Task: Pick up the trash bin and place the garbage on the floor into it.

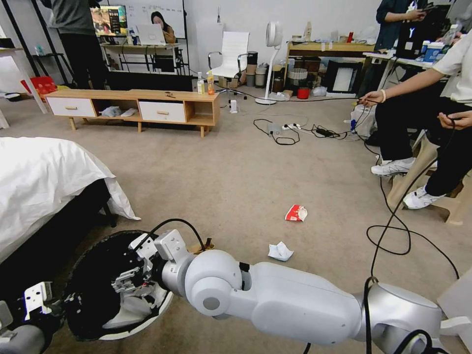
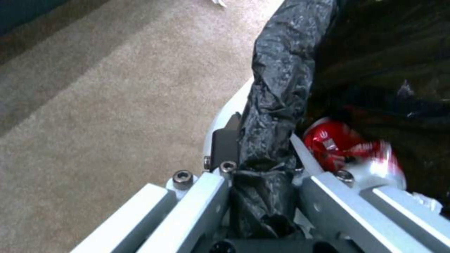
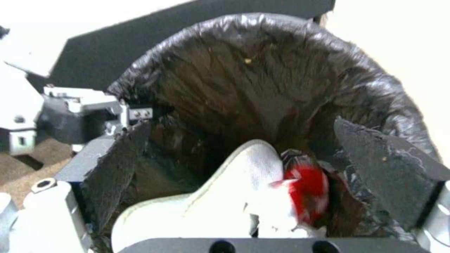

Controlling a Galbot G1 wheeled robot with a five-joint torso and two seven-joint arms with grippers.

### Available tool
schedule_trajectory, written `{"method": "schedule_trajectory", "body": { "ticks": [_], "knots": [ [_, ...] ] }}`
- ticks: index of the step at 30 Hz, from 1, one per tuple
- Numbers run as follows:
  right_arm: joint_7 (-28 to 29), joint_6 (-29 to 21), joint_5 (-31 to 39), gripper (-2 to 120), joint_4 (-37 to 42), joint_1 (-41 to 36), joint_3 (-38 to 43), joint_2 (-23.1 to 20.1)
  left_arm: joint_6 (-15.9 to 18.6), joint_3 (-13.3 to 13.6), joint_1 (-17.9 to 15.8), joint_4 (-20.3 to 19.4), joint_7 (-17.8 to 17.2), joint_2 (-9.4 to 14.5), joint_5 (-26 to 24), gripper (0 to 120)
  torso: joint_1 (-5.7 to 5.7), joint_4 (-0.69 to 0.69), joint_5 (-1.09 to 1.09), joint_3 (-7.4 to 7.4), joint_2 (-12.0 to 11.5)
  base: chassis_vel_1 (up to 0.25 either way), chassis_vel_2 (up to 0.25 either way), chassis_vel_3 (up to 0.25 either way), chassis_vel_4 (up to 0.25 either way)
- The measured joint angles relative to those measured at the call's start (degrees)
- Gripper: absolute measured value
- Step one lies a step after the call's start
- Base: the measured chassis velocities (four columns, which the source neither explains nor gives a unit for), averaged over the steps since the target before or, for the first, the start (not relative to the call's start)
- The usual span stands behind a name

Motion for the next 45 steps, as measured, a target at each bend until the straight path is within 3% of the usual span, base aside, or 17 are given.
{"method": "schedule_trajectory", "body": {
  "ticks": [11,14,16,17,19,20,23,24,25,28,31,33,38,40,42,45],
  "knots": [
    [0.88,-0.54,1.39,100,8.62,0.90,7.45,-3.19,0.00,-0.31,0.10,1.15,0.05,0.30,0.37,1,0.00,0.01,0.00,0.00,0.00,0.000,0.000,0.000,0.000],
    [0.48,-0.48,1.48,100,12.71,0.09,13.09,-6.63,0.00,-0.49,0.24,1.68,0.14,0.37,0.60,1,0.00,0.00,0.01,0.00,0.00,0.000,0.000,0.000,0.000],
    [-0.48,-0.14,1.24,100,15.79,-1.82,18.90,-11.18,0.00,-0.65,0.39,2.06,0.26,0.42,0.83,1,0.00,0.01,0.02,0.00,0.00,0.000,0.000,0.000,0.000],
    [-0.48,-0.14,1.24,100,15.79,-1.82,18.90,-11.18,0.00,-0.65,0.39,2.06,0.26,0.42,0.83,1,0.00,0.01,0.02,0.00,0.00,0.000,0.000,0.000,0.000],
    [-2.08,1.27,-0.81,100,18.55,-5.56,25.63,-16.63,0.00,-0.81,0.45,2.41,0.49,0.43,1.01,1,0.00,-0.01,0.03,0.00,0.00,0.000,0.000,0.000,0.000],
    [-2.08,1.27,-0.81,100,18.55,-5.56,25.63,-16.63,0.00,-0.81,0.45,2.41,0.49,0.43,1.01,1,0.00,-0.01,0.03,0.00,0.00,0.000,0.000,0.000,0.000],
    [-4.32,3.52,-3.57,100,20.35,-10.70,32.07,-20.39,0.00,-0.97,0.43,2.67,0.63,0.34,1.26,1,0.00,-0.03,0.04,0.00,0.00,0.000,0.000,0.000,0.000],
    [-5.95,6.69,-6.41,100,21.66,-15.34,37.84,-22.84,0.00,-1.04,0.44,2.82,0.73,0.15,1.38,1,0.00,-0.02,0.04,0.00,0.00,0.000,0.000,0.000,0.000],
    [-5.95,6.69,-6.41,100,21.66,-15.34,37.84,-22.84,0.00,-1.04,0.44,2.82,0.73,0.15,1.38,1,0.00,-0.02,0.04,0.00,0.00,0.000,0.000,0.000,0.000],
    [-7.23,14.44,-12.70,100,23.20,-23.22,46.53,-26.01,0.00,-0.91,0.23,2.83,0.80,-0.58,1.61,1,0.00,0.02,0.03,0.00,0.01,0.000,0.000,0.000,0.000],
    [-7.82,16.64,-15.05,100,23.44,-26.35,50.29,-26.57,0.00,-0.80,0.11,2.72,0.80,-0.98,1.74,1,0.00,0.02,0.02,-0.01,0.00,0.000,0.000,0.000,0.000],
    [-8.54,20.15,-18.75,100,24.08,-33.89,57.00,-26.99,0.00,-0.52,0.05,2.34,0.80,-1.68,2.04,1,-0.01,0.00,0.02,-0.01,0.01,0.000,0.000,0.000,0.000],
    [-11.09,24.16,-26.66,100,24.39,-43.48,64.61,-26.62,0.00,-0.42,0.03,1.82,0.81,-2.38,2.32,1,0.00,-0.02,0.02,-0.01,0.01,0.000,0.000,0.000,0.000],
    [-11.66,25.93,-32.97,100,25.02,-47.97,67.43,-25.06,0.00,-0.73,0.54,1.34,1.00,-3.22,2.79,1,0.00,-0.04,0.01,-0.01,0.02,0.000,0.000,0.000,0.000],
    [-11.67,26.24,-34.97,100,25.26,-49.04,67.80,-24.16,0.00,-1.17,1.12,1.00,1.21,-3.79,3.08,1,0.00,-0.03,0.00,-0.01,0.01,0.000,0.000,0.000,0.000],
    [-11.85,27.44,-43.33,100,25.77,-52.41,67.91,-20.47,0.00,-2.79,3.06,-0.62,1.52,-6.16,4.18,1,0.00,0.07,0.00,-0.01,0.01,0.000,0.000,0.000,0.000]
  ]
}}
